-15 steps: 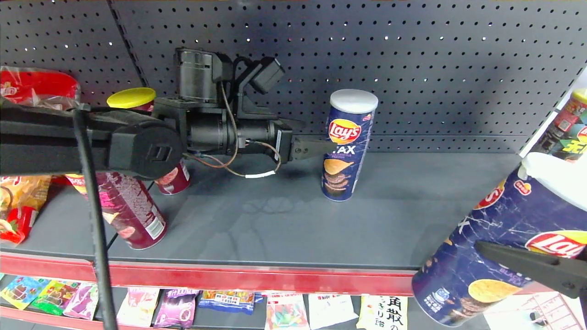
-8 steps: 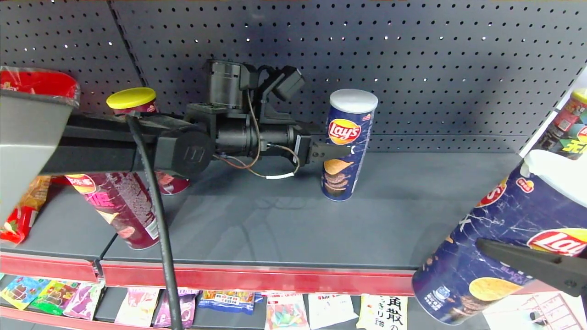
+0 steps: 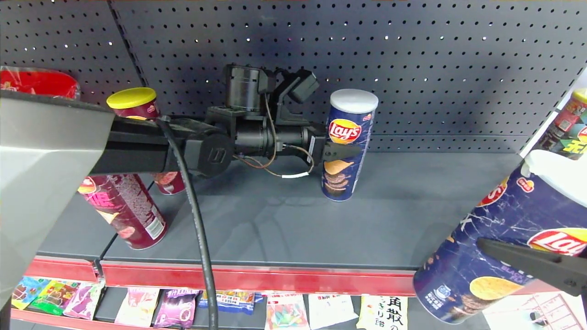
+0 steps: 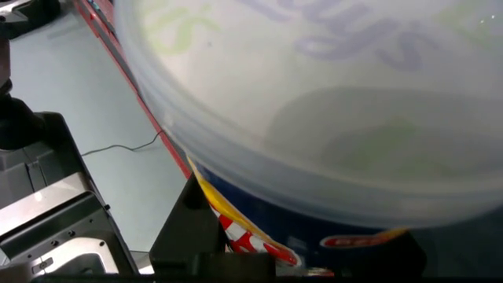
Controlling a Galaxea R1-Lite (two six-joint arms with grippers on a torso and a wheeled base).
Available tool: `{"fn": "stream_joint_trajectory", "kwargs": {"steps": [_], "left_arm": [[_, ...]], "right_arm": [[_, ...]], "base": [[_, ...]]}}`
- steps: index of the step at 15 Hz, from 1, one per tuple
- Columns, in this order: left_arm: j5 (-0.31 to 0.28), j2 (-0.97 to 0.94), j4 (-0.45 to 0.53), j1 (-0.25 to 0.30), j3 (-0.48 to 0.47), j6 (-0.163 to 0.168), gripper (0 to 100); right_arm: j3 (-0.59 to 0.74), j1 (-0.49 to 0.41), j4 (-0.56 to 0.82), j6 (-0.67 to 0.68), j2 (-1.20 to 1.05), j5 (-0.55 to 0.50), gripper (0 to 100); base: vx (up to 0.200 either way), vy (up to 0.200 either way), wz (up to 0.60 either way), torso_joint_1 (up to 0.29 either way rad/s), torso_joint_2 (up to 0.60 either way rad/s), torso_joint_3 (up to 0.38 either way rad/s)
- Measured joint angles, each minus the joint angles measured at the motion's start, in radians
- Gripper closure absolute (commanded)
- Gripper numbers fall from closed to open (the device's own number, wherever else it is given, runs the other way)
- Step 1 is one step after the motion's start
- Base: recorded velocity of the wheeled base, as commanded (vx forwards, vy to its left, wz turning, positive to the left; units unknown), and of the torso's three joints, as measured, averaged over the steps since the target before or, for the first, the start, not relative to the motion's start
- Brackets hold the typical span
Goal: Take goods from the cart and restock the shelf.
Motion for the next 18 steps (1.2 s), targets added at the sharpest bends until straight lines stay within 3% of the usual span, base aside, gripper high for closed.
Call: {"fn": "stream_joint_trajectory", "kwargs": {"steps": [8, 14, 18], "left_arm": [[0.008, -0.008, 0.006, -0.033, 0.018, -0.008, 100], [-0.008, -0.144, 0.004, -0.042, 0.21, -0.005, 100], [-0.009, -0.236, 0.0, -0.089, 0.325, 0.003, 100]], "right_arm": [[0.0, -0.006, -0.001, 0.017, -0.001, -0.002, 100], [-0.002, -0.008, 0.0, 0.018, -0.001, -0.002, 100], [-0.001, -0.008, 0.0, 0.018, -0.001, -0.002, 100]], "base": [[0.0, 0.0, 0.0, 0.0, 0.0, 0.0], [0.0, 0.0, 0.0, 0.0, 0.0, 0.0], [0.0, 0.0, 0.0, 0.0, 0.0, 0.0]]}}
